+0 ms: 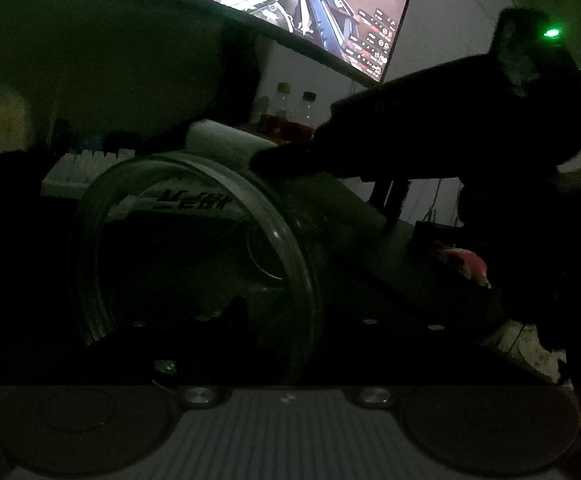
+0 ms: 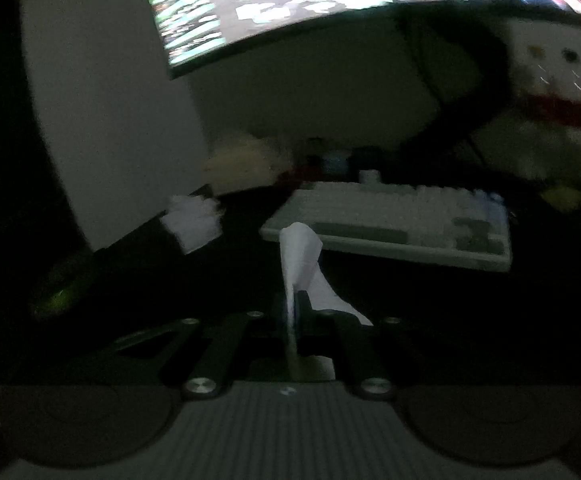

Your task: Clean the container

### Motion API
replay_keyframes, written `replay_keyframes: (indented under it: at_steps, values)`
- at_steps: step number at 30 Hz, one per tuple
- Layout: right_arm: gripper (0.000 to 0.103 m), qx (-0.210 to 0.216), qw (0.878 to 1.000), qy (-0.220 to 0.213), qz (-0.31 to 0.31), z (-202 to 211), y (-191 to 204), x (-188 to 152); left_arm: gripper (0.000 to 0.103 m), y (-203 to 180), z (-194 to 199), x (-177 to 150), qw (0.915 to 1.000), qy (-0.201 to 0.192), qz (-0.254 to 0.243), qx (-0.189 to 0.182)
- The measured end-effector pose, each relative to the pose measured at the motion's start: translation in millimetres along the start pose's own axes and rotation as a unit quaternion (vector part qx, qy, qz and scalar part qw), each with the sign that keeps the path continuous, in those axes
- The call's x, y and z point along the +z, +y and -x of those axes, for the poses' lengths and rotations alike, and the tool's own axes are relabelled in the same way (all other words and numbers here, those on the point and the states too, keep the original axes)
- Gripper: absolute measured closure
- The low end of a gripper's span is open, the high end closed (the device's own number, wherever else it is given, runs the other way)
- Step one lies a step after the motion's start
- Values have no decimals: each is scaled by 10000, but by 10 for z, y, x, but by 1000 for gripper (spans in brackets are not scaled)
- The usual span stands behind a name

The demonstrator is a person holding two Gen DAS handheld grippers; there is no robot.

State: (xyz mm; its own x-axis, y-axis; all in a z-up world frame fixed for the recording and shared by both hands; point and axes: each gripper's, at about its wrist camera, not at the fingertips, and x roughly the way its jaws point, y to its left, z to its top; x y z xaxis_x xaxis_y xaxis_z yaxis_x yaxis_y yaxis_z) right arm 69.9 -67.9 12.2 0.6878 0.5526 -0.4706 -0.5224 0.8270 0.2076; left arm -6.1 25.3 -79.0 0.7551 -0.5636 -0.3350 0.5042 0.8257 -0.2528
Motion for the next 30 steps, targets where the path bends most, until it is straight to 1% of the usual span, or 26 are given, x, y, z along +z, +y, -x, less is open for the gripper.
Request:
replay_keyframes:
  at_steps: [2,3,5,7,11,12,14,16,17,20,21,24,25,27,28,30]
  values:
    - [97,392,9991,33,177,23,145,-25,63,-8,-8,4,10000,11,-8,5]
    - [97,454,9986,43,264,31,188,-30,63,-15,-9,3,10000,19,-19,8]
    - [97,452,9983,44,371,37,205,-35,63,-21,-10,1,10000,28,-24,16]
    - [97,257,9994,22,212,32,55,-22,63,-23,-11,-1,10000,28,-26,18]
    - [97,-315,9993,-16,-223,8,-229,14,63,-24,-14,-2,10000,33,-8,5]
    - [97,-297,9994,-24,-200,1,-211,14,63,-23,-16,-2,10000,31,7,2]
    - [96,-108,9999,-36,-31,-16,-93,7,63,-25,-21,-1,10000,31,20,-1]
    - [96,355,9992,-9,160,-1,62,-13,63,-37,-32,1,10000,40,-11,0]
    - [96,518,9984,9,241,18,129,-21,63,-42,-33,1,10000,45,-30,3]
    - [98,658,9975,64,247,61,116,-16,63,-58,-28,-2,9999,60,-95,15]
    - [98,529,9984,59,182,66,41,-9,63,-63,-27,-3,9999,66,-115,20]
    - [98,-92,10000,23,18,77,-196,17,63,-72,-25,-7,9997,85,-226,48]
    - [98,-241,9997,31,-62,77,-245,23,62,-76,-21,-6,9996,97,-262,55]
    - [97,-334,9993,50,-131,68,-278,36,60,-84,-6,-4,9994,127,-325,64]
    - [96,-357,9993,48,-95,68,-261,36,57,-84,4,-3,9992,141,-362,57]
    - [96,-272,9995,22,132,48,-157,17,52,-83,24,-3,9989,170,-445,12]
